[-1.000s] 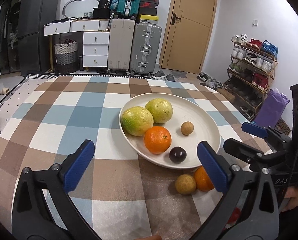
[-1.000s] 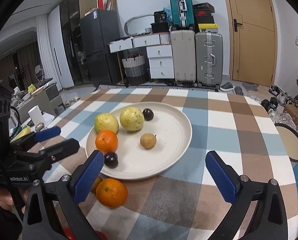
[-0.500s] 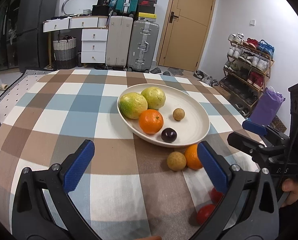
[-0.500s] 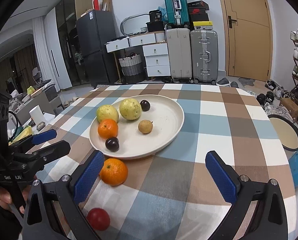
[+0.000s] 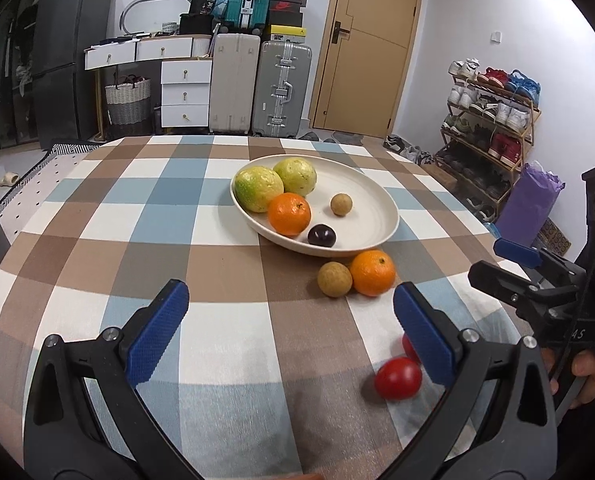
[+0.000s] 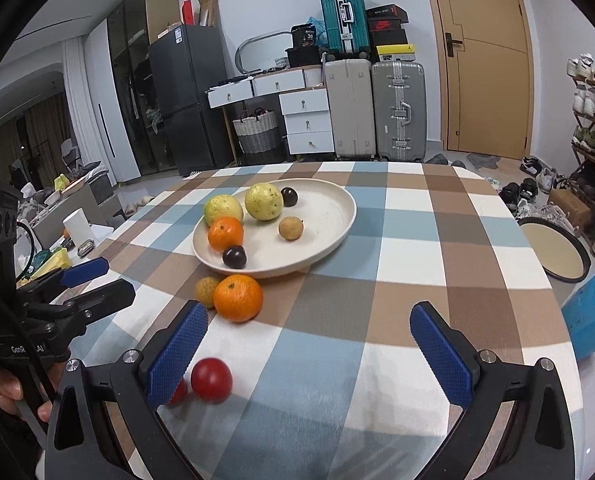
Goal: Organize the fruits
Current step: 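Withdraw both open tools from the plate toward the two red tomatoes, then grasp a red tomato with the left tool while the right tool grasps the other tomato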
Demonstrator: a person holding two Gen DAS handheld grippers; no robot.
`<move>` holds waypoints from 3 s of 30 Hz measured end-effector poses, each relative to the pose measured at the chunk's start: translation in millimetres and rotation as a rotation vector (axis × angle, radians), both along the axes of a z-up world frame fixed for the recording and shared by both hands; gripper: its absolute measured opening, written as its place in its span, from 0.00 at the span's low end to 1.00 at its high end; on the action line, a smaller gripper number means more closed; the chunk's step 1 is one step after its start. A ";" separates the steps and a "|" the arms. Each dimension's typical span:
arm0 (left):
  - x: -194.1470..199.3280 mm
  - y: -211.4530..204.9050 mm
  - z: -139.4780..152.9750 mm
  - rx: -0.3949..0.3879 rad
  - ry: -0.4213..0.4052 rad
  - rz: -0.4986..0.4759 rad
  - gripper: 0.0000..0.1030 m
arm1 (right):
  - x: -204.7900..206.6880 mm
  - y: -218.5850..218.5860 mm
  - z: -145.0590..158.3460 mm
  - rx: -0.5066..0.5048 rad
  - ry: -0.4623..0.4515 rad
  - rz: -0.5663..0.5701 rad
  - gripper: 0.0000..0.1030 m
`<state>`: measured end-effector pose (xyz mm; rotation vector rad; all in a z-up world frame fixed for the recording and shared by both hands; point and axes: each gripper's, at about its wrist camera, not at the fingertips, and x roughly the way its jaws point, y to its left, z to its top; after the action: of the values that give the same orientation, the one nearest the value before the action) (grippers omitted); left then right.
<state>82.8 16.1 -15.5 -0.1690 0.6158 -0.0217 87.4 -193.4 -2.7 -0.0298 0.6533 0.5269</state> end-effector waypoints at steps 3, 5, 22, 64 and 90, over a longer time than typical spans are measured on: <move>-9.0 -5.4 -0.6 0.004 0.013 -0.010 0.99 | -7.1 -1.9 0.5 -0.006 0.006 0.004 1.00; -13.3 -10.1 -0.5 0.013 0.020 -0.027 0.99 | -10.9 -3.2 0.4 -0.006 0.014 0.011 1.00; -0.7 -47.0 -23.9 0.039 0.223 -0.168 0.99 | -12.9 -2.3 -13.2 -0.123 0.139 0.019 1.00; 5.8 4.5 -19.1 -0.146 0.130 -0.168 0.29 | -13.3 65.7 -36.2 -0.253 0.206 0.193 0.68; 7.5 10.6 -24.0 -0.180 0.146 -0.140 0.29 | -19.8 63.3 -26.3 -0.213 0.144 0.236 0.27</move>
<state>90.4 26.7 -39.5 -0.3034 0.7706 -0.2017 67.6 -130.1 -29.0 -0.2745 0.8509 0.6894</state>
